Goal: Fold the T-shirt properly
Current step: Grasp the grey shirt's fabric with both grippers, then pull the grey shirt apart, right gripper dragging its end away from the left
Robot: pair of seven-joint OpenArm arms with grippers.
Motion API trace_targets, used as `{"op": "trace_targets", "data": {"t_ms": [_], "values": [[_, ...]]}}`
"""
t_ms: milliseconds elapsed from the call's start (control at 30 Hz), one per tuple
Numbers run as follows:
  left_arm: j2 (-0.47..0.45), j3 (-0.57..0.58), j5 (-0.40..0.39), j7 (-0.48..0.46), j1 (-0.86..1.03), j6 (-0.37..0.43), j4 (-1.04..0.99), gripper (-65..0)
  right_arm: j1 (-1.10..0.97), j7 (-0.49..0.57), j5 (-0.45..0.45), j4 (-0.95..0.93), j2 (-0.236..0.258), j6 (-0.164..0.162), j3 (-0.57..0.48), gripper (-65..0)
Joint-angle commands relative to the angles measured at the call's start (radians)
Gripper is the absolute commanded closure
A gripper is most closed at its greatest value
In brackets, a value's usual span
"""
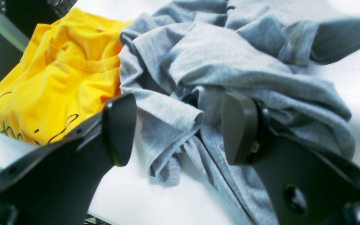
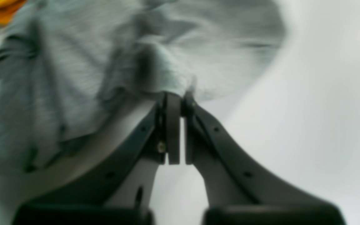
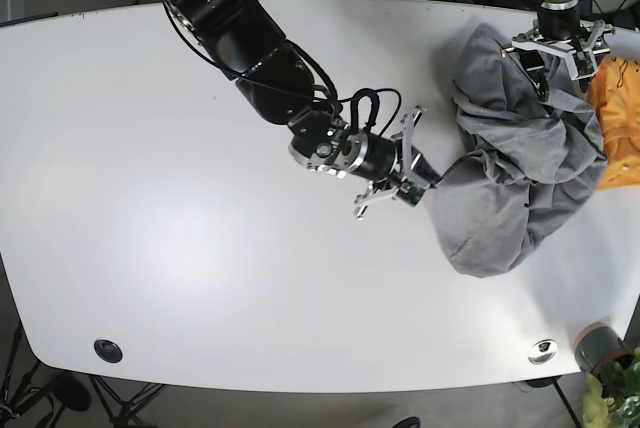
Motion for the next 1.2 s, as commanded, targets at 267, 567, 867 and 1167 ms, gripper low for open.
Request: {"op": "trace_targets", "data": {"t_ms": [267, 567, 867, 1167], "values": [[-0.003, 0.019, -0.006, 0.109, -0.092, 0.004, 0.022, -39.6, -0.025, -0.048, 0.016, 0.276, 0.14, 0.002, 0.201, 0.0], [0.002, 0.048, -0.006, 0.168, -0.152, -0.102, 0.022, -39.6, -0.048, -0.099, 0.016, 0.338, 0.239, 0.073, 0.411, 0.0], [0.006, 0.048, -0.006, 0.298, -0.222, -0.159, 0.022, -39.6, -0.048, -0.15, 0.007, 0.33, 0.269, 0.226, 0.724, 0.0], [0.015, 0.106, -0.006, 0.321, -0.242, -0.159, 0.022, -39.6, -0.045, -0.15, 0.016, 0.33, 0.364, 0.234, 0.844, 0.0]]}}
